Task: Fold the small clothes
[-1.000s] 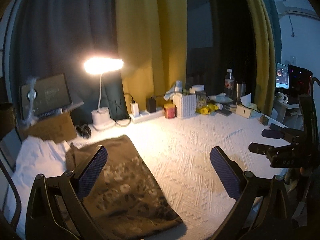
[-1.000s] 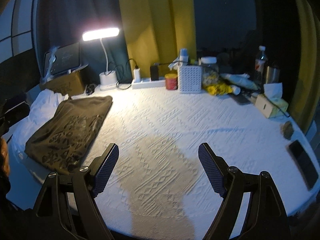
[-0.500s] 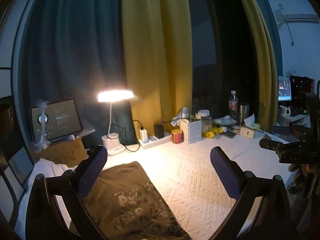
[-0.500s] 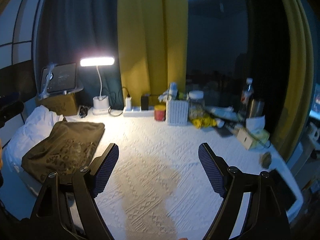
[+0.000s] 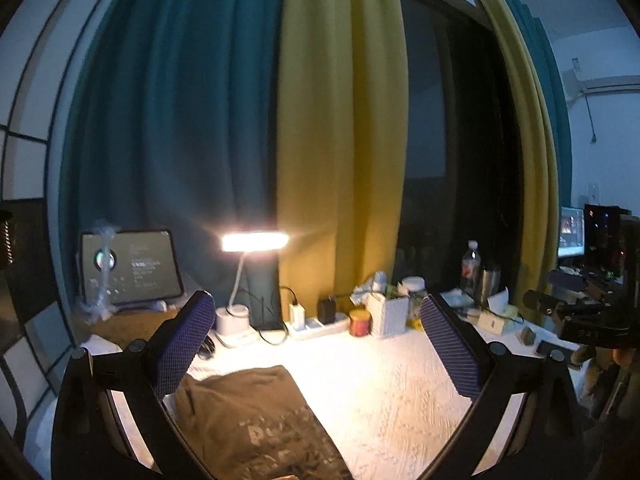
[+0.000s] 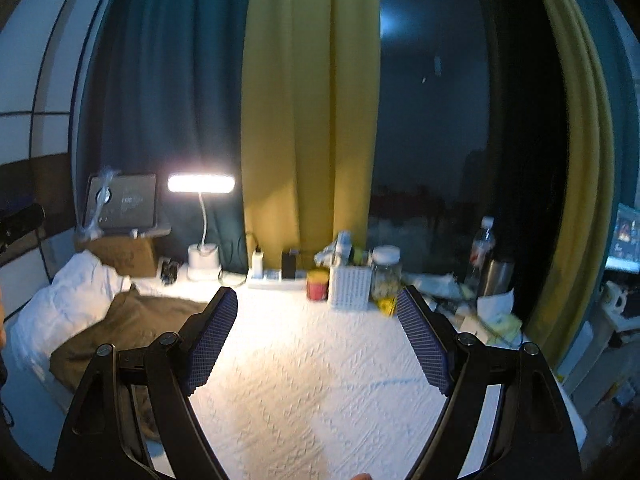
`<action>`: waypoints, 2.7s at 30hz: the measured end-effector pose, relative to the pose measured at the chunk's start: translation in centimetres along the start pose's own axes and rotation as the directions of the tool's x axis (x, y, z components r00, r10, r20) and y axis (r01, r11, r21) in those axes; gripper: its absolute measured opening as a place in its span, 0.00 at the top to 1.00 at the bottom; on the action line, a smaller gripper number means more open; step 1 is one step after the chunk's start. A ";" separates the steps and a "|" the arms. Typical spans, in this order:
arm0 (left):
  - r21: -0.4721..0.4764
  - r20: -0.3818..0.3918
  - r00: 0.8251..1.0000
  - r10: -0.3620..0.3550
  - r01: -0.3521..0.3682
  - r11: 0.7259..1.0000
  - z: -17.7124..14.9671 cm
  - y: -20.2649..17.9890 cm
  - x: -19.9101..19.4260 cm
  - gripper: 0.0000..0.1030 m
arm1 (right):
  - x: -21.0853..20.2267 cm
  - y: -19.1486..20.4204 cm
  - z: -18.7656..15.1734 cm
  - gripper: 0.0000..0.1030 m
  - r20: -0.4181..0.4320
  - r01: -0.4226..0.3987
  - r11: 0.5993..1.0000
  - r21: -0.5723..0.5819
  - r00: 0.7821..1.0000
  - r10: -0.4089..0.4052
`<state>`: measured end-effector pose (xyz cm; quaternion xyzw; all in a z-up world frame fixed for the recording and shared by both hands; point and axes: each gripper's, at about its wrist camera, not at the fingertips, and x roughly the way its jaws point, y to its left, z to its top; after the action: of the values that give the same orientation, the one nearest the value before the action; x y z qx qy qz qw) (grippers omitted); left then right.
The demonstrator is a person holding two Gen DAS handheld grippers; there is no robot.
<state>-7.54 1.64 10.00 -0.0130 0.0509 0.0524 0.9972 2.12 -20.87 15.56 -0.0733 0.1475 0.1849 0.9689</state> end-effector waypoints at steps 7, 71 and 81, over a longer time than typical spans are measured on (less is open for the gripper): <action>-0.002 0.037 0.999 0.025 -0.025 1.000 1.4 1.1 -0.8 0.02 | -1.9 1.0 3.2 0.18 0.105 0.037 0.999 -0.011 0.994 -0.035; -0.047 -0.027 0.995 0.099 -0.100 0.994 1.9 5.1 0.3 0.02 | 0.4 3.5 6.7 0.18 0.102 0.005 1.000 0.009 0.995 -0.006; -0.047 -0.026 0.995 0.101 -0.102 0.994 1.9 5.1 0.3 0.02 | 0.4 3.5 6.6 0.18 0.102 0.005 1.000 0.010 0.995 -0.006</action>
<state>-7.62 6.75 11.72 -0.0349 0.0621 0.1040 0.9920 2.88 -16.24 21.38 -0.0595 0.0985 0.1849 0.9760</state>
